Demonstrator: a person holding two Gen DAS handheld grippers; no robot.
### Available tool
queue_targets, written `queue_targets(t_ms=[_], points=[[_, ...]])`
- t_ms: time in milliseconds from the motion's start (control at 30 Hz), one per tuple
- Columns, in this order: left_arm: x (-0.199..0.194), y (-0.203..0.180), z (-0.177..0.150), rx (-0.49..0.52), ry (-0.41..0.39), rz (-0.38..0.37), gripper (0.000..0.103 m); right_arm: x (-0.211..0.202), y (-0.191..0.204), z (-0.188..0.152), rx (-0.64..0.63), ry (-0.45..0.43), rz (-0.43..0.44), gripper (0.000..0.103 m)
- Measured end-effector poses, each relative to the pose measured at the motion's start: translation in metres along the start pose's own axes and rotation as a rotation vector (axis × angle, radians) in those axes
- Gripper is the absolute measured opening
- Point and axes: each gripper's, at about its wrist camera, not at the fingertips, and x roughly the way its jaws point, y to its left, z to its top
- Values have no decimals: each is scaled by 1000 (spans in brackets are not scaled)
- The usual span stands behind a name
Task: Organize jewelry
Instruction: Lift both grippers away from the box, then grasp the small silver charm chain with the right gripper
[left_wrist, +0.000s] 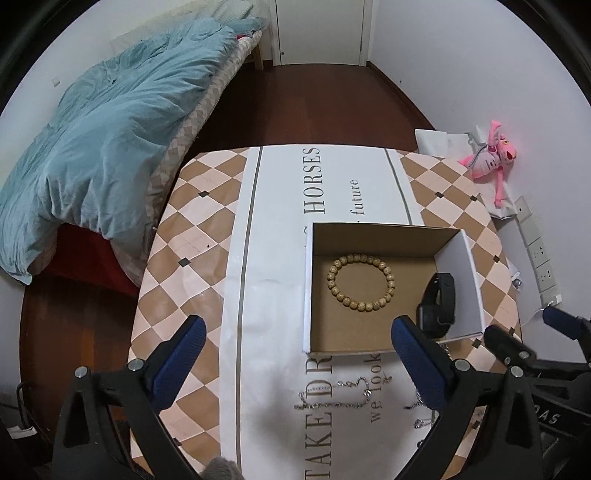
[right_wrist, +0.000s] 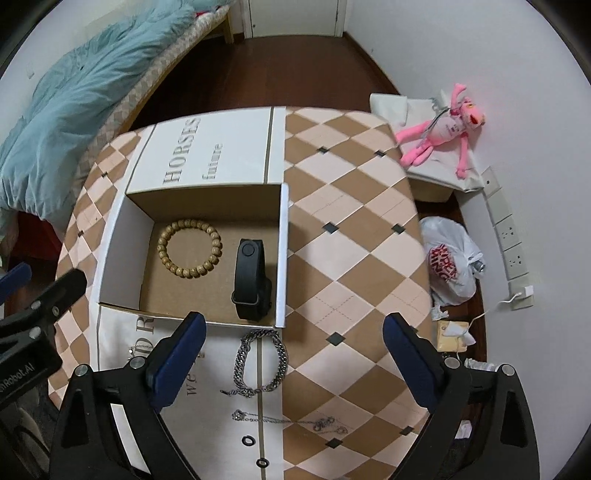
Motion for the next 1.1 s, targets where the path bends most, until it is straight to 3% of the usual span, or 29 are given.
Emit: queue_targets(t_ms=[600, 733, 900, 1100], points=[[-102, 0, -24, -5, -150, -13, 102, -122, -6, -31, 24, -226, -2, 98], [-110, 3, -32, -21, -154, 19, 102, -133, -10, -42, 46, -241, 26, 98], [-92, 7, -53, -30, -136, 50, 102, -105, -22, -65, 85, -170, 21, 98], [-36, 5, -92, -27, -23, 100, 102, -18, -45, -107, 161, 15, 23, 98]])
